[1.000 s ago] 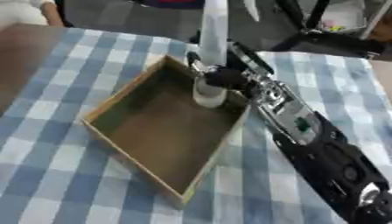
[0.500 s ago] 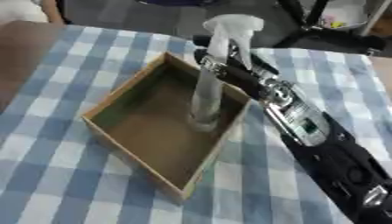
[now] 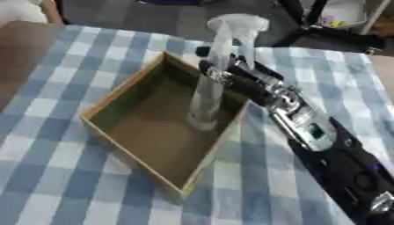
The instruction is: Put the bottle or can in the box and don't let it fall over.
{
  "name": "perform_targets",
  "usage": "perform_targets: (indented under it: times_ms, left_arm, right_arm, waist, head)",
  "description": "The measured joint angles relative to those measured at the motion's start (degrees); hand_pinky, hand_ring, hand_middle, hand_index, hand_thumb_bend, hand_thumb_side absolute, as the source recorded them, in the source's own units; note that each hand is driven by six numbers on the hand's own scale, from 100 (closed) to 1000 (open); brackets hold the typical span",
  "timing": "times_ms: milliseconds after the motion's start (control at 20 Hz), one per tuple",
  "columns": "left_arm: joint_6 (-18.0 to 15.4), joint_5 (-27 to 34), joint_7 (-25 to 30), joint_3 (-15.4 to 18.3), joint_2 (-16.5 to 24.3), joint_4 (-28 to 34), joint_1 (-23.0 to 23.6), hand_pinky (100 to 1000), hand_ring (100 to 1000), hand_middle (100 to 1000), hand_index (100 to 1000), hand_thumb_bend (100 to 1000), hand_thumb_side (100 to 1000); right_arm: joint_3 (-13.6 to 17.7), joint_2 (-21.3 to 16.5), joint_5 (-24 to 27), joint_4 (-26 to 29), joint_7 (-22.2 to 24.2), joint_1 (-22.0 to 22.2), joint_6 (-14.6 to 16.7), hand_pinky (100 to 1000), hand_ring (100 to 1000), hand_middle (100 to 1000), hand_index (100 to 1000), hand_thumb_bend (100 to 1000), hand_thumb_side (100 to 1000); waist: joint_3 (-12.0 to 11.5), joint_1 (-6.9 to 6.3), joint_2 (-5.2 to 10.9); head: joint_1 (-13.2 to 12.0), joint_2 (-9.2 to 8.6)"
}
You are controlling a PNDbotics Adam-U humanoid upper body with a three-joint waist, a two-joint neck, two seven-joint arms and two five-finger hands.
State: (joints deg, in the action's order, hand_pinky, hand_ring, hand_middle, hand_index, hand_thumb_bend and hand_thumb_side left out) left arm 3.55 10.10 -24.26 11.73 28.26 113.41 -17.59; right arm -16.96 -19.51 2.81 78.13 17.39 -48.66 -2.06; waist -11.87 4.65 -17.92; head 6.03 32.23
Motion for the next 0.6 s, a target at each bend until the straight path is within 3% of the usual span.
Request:
perform_targets:
  times_ms: [350, 550, 600]
  left_arm:
    - [-0.01, -0.05, 0.07, 0.13, 0.02, -0.03, 0.5, 1000, 552, 729, 850, 663, 359]
    - [-0.04, -0.05, 0.42, 0.13, 0.02, -0.04, 0.5, 1000, 552, 729, 850, 661, 360]
    - [-0.03, -0.05, 0.53, 0.13, 0.02, -0.05, 0.49, 1000, 551, 729, 850, 662, 360]
  right_arm:
    - [-0.02, -0.96, 0.29, 1.35, 0.36, 1.35, 0.44, 878, 1000, 1000, 1000, 100, 719]
    - [-0.18, -0.97, 0.29, 1.54, 0.23, 1.33, 0.48, 865, 1000, 1000, 987, 100, 512]
    - [-0.47, -0.97, 0.03, 1.54, 0.4, 1.33, 0.49, 867, 1000, 1000, 987, 100, 500]
  waist:
    - [0.86, -0.36, 0.3]
    - [0.87, -0.62, 0.3]
    - [0.87, -0.72, 0.3]
  head:
    - [-0.67, 0.42]
    - [-0.67, 0.42]
    - [-0.66, 0.42]
